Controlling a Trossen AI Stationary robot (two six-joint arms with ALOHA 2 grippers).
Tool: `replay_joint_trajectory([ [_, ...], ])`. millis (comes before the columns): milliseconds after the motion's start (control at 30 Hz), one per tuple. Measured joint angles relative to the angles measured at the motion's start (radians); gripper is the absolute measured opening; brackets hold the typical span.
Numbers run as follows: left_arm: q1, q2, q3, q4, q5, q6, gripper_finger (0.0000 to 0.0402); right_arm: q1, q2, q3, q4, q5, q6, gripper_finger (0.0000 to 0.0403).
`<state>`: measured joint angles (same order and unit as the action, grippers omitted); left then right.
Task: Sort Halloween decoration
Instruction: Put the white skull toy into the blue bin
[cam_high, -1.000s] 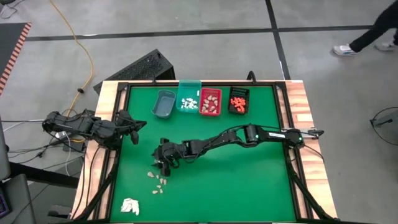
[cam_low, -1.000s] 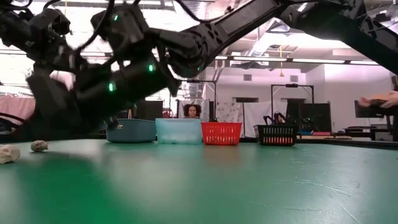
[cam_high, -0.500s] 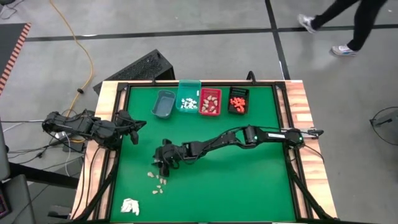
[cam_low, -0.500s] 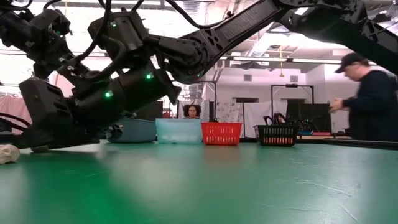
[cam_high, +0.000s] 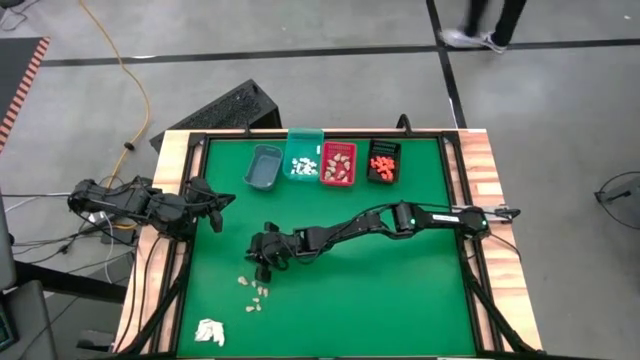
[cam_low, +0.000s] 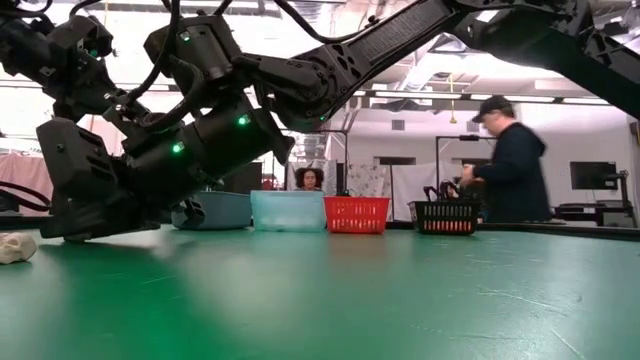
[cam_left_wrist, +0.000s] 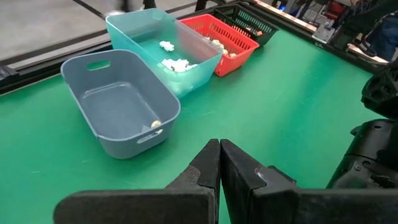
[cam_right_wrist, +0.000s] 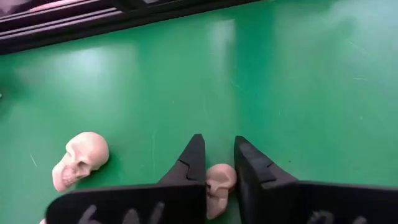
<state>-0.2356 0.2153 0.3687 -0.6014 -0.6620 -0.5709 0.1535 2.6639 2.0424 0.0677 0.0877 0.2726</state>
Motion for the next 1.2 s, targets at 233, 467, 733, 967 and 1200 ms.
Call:
replay_joint_trajectory([
  [233, 0.0, 0.0, 0.0, 0.029, 0.0, -0.009, 0.0, -0.019, -0.075, -0.005, -0.024, -0.006, -0.085, 0.0045],
  [467, 0.0, 0.0, 0.0, 0.109, 0.0, 0.011, 0.0, -0.094, -0.132, -0.008, -0.076, 0.009, -0.121, 0.0047],
  [733, 0.0, 0.0, 0.0, 0.156, -0.001, 0.043, 0.0, -0.191, -0.208, -0.007, -0.098, 0.015, -0.174, 0.0047],
  [967, 0.0, 0.0, 0.0, 0.156, -0.001, 0.038, 0.0, -0.274, -0.255, -0.004, -0.093, 0.015, -0.251, 0.0047],
  [1200, 0.0, 0.0, 0.0, 0.156, 0.0, 0.037, 0.0, -0.364, -0.257, -0.003, -0.069, 0.016, -0.202, 0.0049],
])
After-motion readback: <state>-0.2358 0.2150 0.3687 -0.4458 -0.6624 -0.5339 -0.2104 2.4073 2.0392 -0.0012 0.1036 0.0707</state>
